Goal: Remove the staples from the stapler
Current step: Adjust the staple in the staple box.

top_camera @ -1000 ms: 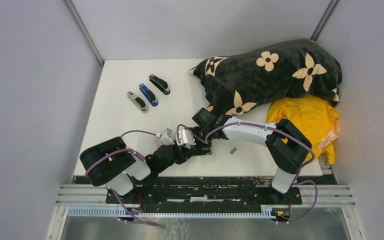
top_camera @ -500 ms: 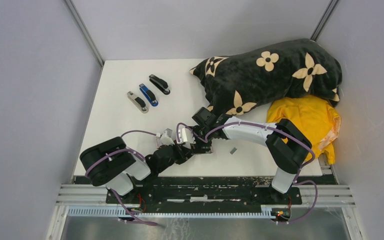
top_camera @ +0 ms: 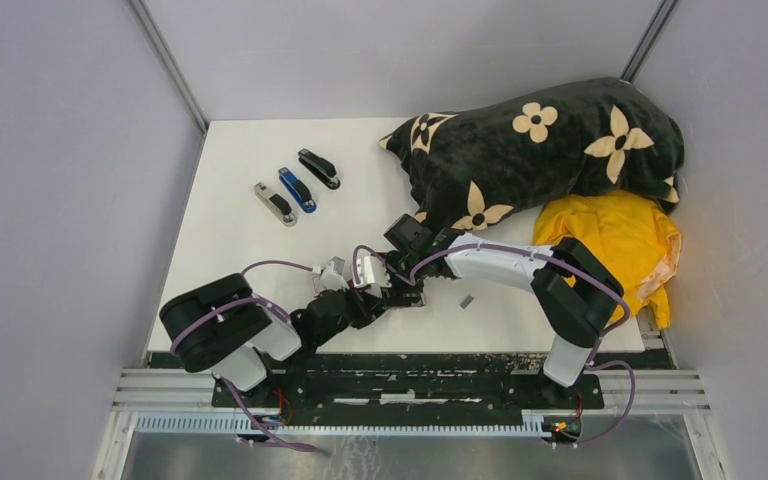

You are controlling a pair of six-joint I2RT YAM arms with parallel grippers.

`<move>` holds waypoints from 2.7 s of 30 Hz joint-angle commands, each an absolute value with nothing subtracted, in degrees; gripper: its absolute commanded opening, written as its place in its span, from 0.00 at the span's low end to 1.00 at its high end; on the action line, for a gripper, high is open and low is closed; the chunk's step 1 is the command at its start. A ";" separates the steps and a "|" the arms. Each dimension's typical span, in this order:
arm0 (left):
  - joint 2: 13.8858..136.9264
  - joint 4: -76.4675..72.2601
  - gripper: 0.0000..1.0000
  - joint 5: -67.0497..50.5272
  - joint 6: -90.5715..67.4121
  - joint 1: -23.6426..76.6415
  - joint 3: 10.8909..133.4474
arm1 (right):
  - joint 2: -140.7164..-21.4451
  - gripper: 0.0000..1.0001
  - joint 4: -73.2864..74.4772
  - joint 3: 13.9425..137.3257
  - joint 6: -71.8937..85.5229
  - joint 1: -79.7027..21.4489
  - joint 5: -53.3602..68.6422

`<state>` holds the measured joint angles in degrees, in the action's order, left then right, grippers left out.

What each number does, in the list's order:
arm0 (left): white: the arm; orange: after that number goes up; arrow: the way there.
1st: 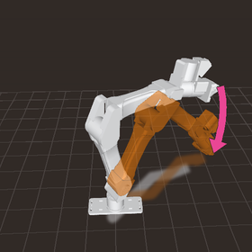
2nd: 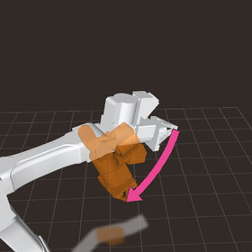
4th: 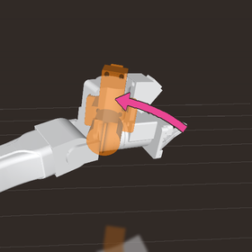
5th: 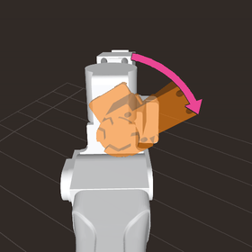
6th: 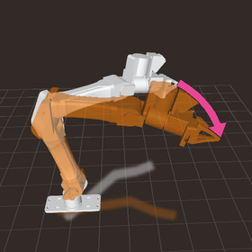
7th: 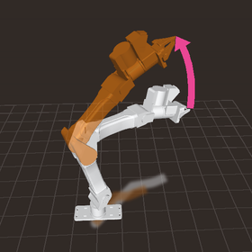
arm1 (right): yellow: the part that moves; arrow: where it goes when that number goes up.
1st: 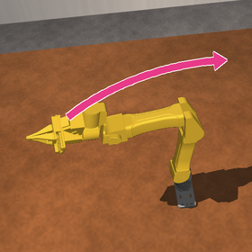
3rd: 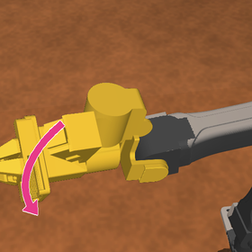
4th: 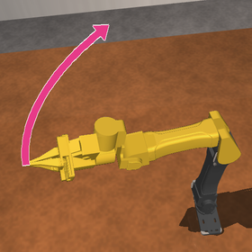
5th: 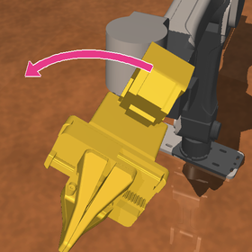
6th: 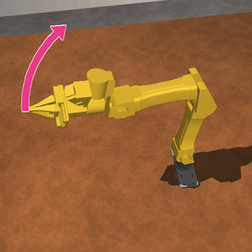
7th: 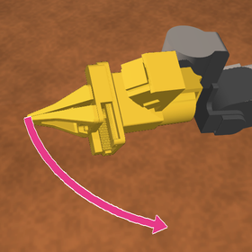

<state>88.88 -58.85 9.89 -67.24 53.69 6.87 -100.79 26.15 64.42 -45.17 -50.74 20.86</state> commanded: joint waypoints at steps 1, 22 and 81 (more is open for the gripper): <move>88.77 -61.43 0.03 9.74 -65.66 53.31 6.85 | -100.81 0.79 24.72 65.64 -44.48 -50.95 22.02; 89.21 -62.01 0.03 9.37 -65.70 53.34 6.87 | -102.66 0.80 23.67 65.76 -42.94 -51.48 21.30; 90.62 -61.69 0.03 9.98 -66.16 53.28 7.03 | -97.68 0.61 25.56 68.75 -39.82 -50.39 16.57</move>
